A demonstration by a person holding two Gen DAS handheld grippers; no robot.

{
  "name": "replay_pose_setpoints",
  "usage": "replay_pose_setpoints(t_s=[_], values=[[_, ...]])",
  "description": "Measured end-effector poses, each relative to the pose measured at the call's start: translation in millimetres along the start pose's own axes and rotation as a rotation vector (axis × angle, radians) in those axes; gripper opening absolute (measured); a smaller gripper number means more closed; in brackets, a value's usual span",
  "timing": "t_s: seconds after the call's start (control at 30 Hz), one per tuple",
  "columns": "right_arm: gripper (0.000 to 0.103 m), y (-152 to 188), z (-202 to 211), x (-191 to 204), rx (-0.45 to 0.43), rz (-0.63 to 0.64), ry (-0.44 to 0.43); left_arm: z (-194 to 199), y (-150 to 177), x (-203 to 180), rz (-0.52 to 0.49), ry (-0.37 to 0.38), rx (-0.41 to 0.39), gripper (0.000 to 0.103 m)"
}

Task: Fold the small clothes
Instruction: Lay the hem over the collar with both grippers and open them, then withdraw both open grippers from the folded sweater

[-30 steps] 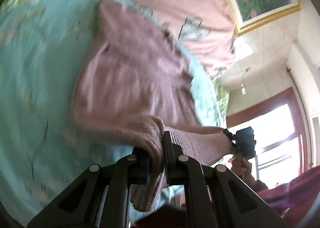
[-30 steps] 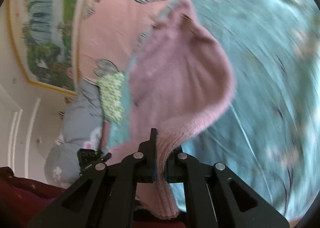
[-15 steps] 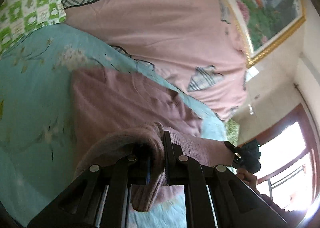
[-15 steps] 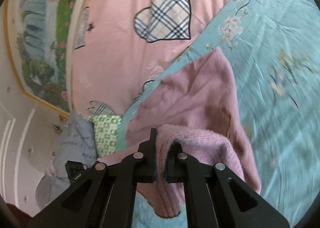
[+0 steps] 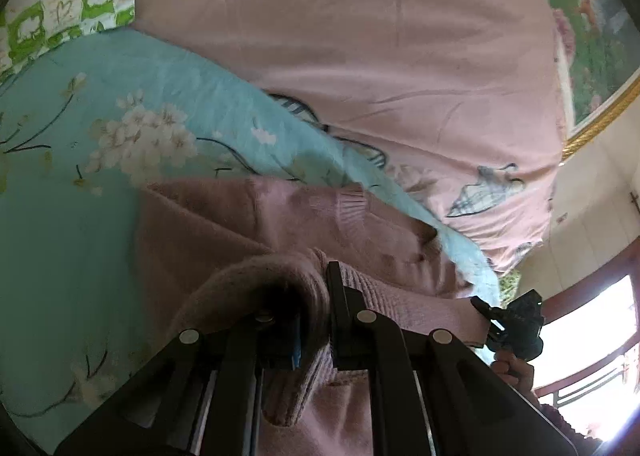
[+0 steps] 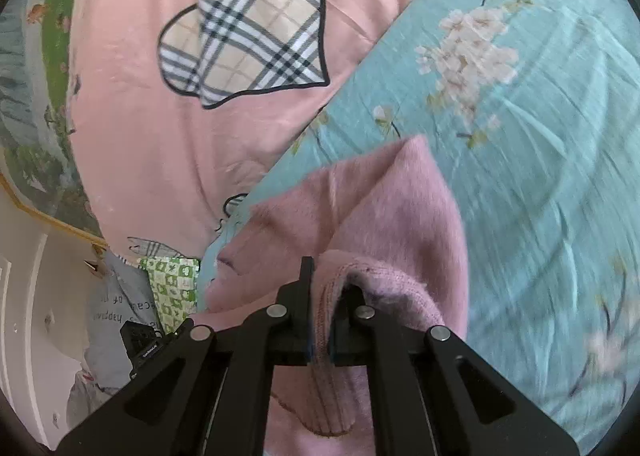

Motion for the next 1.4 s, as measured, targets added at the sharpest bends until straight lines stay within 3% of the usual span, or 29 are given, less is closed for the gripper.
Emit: replay_pose_setpoints(t_s=[0.1,0.23,0.27,0.33,0.47,0.5,0.57,0.63,0.67,0.73,0.8,0.87,0.93,1.03,1.17,1.3,1.4], values=[[0.008,-5,-15,-11,0.046,-0.032,0.043,-17,-1,14,0.051,-0.036,0.032,0.014],[0.009,-7,-16,-21,0.067,-0.078,0.004,-11,0,25,0.099,0.008,0.029,0.019],[0.009,-7,-12,-22,0.075,-0.088,-0.001,-5,-1,25,0.101,0.010,0.019,0.022],[0.010,-9,-1,-20,0.064,-0.082,0.007,15,0,24,0.088,0.007,-0.022,0.041],[0.015,-8,25,-11,0.019,-0.060,0.015,49,11,8,0.016,-0.022,-0.048,0.046],[0.021,-5,34,-4,-0.012,-0.036,0.039,53,19,-1,-0.022,-0.014,-0.026,0.046],[0.023,7,46,9,-0.050,0.014,0.053,50,35,-20,-0.092,-0.007,0.030,0.046],[0.023,28,47,30,-0.053,0.091,0.028,32,64,-46,-0.190,0.021,0.134,0.046],[0.023,42,40,43,-0.031,0.147,0.016,15,81,-59,-0.231,0.034,0.208,0.047],[0.023,75,10,67,0.099,0.287,0.053,-9,106,-71,-0.289,0.033,0.298,0.047],[0.023,99,-24,79,0.230,0.384,0.110,-42,125,-83,-0.355,-0.030,0.366,0.047],[0.023,115,-57,82,0.338,0.451,0.177,-61,126,-84,-0.372,-0.078,0.382,0.046],[0.023,118,-80,82,0.392,0.517,0.264,-69,110,-84,-0.354,-0.080,0.365,0.046],[0.021,90,-87,74,0.347,0.503,0.325,-66,76,-84,-0.339,-0.095,0.319,0.045],[0.021,34,-63,57,0.189,0.375,0.299,-55,25,-76,-0.333,-0.211,0.206,0.045],[0.021,-19,-36,33,-0.002,0.216,0.321,-44,-28,-55,-0.197,-0.216,0.071,0.045],[0.021,-34,-19,27,-0.088,0.137,0.319,-41,-49,-57,-0.133,-0.221,-0.005,0.045]])
Point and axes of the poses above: each gripper's, at about its wrist camera, not at the fingertips, and z roughly against the way its jaws point, x to its left, y to its underside, the point moved 3 cm from there along -z, roughly the way its jaws point, and after that the axes turned 11 degrees about x, right-handed, at the moved point
